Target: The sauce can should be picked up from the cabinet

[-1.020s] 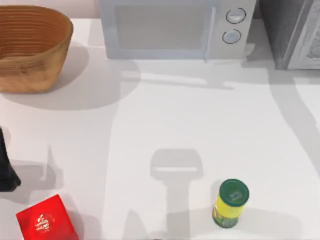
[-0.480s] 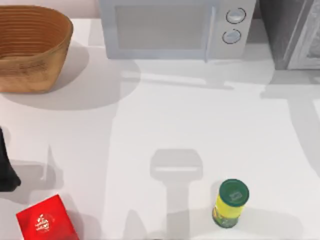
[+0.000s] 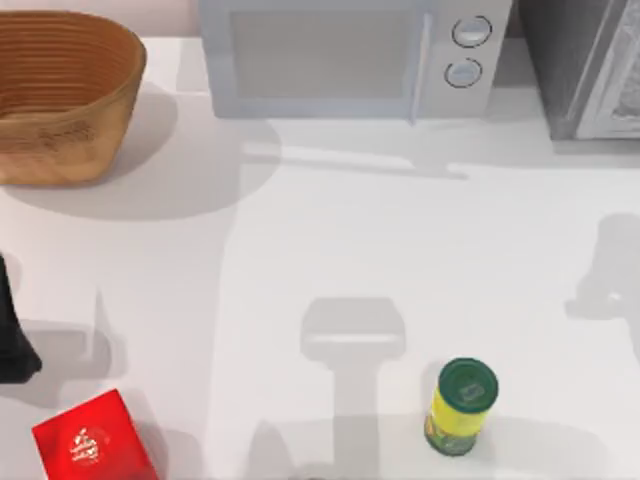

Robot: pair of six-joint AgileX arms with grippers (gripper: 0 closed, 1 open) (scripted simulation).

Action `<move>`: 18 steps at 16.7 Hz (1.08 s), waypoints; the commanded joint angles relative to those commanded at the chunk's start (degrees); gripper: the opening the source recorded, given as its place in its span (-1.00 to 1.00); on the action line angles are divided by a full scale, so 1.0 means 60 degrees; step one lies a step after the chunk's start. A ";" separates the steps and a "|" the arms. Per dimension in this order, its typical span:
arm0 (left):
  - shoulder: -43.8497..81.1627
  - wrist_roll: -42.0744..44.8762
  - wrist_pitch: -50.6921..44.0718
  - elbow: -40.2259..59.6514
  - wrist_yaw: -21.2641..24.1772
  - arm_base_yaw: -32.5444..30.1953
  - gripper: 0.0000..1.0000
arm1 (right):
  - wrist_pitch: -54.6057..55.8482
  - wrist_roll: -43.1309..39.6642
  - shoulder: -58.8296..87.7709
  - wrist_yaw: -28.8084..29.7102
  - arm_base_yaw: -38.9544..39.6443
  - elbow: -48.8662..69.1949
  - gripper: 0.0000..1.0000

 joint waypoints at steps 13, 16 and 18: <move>0.0000 0.0000 0.0000 0.0000 0.0000 0.0000 1.00 | 0.2028 -0.0065 -0.3921 -0.0765 -0.0670 -0.4817 -1.00; 0.0000 0.0000 0.0000 0.0000 0.0000 0.0000 1.00 | 0.2101 -0.0045 -0.3779 -0.0812 -0.0664 -0.4767 -1.00; 0.0000 0.0000 0.0000 0.0000 0.0000 0.0000 1.00 | 0.2584 -0.0035 -0.3284 -0.1093 -0.0769 -0.4523 -1.00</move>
